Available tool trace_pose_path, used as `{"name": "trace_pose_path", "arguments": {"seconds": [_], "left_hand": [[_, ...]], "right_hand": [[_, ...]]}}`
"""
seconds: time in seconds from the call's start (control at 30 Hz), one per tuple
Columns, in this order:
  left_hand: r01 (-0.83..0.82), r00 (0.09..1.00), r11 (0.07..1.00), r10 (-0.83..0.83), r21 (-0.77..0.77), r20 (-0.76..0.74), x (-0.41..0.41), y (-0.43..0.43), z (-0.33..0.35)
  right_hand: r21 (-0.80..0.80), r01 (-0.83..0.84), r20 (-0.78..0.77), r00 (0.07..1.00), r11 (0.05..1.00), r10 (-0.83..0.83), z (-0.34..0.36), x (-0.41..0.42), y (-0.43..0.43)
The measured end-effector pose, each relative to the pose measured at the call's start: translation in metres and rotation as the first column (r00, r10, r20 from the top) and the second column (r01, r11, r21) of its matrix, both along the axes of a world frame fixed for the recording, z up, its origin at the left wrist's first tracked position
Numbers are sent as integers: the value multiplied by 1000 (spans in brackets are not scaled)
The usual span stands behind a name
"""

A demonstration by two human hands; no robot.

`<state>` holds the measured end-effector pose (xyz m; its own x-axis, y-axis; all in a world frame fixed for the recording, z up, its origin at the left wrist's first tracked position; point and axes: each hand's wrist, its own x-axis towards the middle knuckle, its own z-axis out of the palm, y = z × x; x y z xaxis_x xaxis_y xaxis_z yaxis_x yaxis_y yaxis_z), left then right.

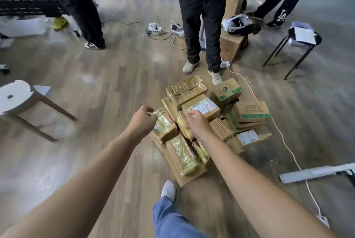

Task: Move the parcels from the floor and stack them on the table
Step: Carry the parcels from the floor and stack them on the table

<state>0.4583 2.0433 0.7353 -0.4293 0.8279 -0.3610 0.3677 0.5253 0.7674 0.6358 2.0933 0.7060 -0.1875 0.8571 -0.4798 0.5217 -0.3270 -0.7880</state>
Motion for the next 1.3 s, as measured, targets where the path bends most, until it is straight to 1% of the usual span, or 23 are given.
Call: {"name": "trace_pose_path", "arguments": {"seconds": [0.1,0.23,0.37,0.5,0.73,0.87,0.93,1.0,1.07,1.13,1.17,1.2,1.3], "left_hand": [[54,998,996,-55,-71,-18,-29,42,-13],[122,991,981,-128,-153,-28,-55,92,-31],[205,977,956,-212,-211,-10,-66,129,-48],[311,947,912,-320,-266,8,-76,166,-68],[520,842,809,-540,-275,5,-95,263,-125],[623,764,724,-644,-297,31,-93,318,-160],[672,699,667,-715,-322,-22,-88,338,-175],[699,655,628,-754,-342,-44,-83,352,-188],[714,634,591,-773,-375,-11,-81,360,-203],[736,603,552,-798,-392,10,-79,364,-221],[733,611,553,-791,-396,29,-79,365,-228],[723,639,574,-767,-385,58,-78,365,-234],[659,749,667,-624,-348,224,-77,362,-239]], "right_hand": [[-49,40,11,999,998,-40,-15,-24,34],[-78,51,48,998,996,-47,-34,-48,67],[-143,129,53,991,981,-123,-53,-63,84],[-164,211,84,976,964,-200,-72,-73,99],[-175,411,102,912,895,-398,-100,-104,136],[-186,533,115,846,825,-521,-120,-126,162],[-195,565,150,825,802,-545,-137,-136,174],[-188,578,197,814,794,-547,-151,-142,183],[-173,601,233,795,781,-560,-160,-145,188],[-172,623,235,778,763,-582,-167,-146,191],[-174,632,232,771,755,-593,-169,-147,192],[-177,652,223,756,737,-615,-170,-149,194],[-177,712,186,702,679,-688,-170,-152,197]]}}
